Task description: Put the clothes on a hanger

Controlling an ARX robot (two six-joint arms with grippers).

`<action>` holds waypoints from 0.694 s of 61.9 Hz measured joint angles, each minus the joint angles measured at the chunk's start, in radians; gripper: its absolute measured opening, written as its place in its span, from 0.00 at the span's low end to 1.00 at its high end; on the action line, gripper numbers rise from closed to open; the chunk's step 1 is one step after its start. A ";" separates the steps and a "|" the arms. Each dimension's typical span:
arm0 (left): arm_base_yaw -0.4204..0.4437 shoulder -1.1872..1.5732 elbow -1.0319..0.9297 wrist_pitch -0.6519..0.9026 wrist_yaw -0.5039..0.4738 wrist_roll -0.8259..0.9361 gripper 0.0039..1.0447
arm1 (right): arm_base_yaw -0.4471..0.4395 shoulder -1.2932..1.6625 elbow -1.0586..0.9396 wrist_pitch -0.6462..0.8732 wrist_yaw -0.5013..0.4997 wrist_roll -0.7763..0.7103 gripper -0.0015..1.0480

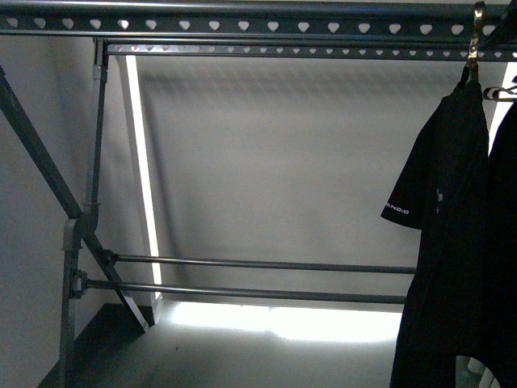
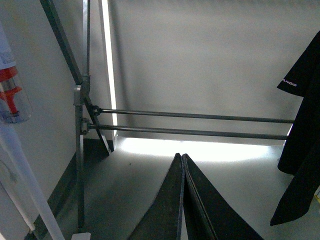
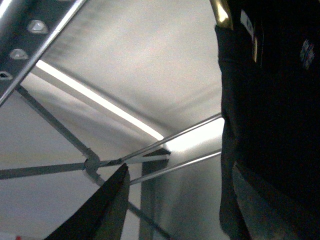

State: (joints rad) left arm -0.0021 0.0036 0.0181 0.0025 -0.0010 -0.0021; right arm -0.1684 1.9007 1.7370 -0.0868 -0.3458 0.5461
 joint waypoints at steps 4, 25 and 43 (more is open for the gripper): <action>0.000 0.000 0.000 0.000 0.000 0.000 0.03 | 0.004 -0.124 -0.156 0.073 0.048 -0.066 0.79; 0.000 0.000 0.000 0.000 0.000 0.000 0.03 | 0.060 -0.840 -1.126 0.684 0.390 -0.572 0.93; 0.000 0.000 0.000 0.000 0.000 0.000 0.03 | 0.173 -1.484 -1.474 0.364 0.356 -0.601 0.74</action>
State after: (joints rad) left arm -0.0021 0.0036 0.0181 0.0025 -0.0006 -0.0021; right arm 0.0044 0.4171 0.2630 0.2768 0.0097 -0.0547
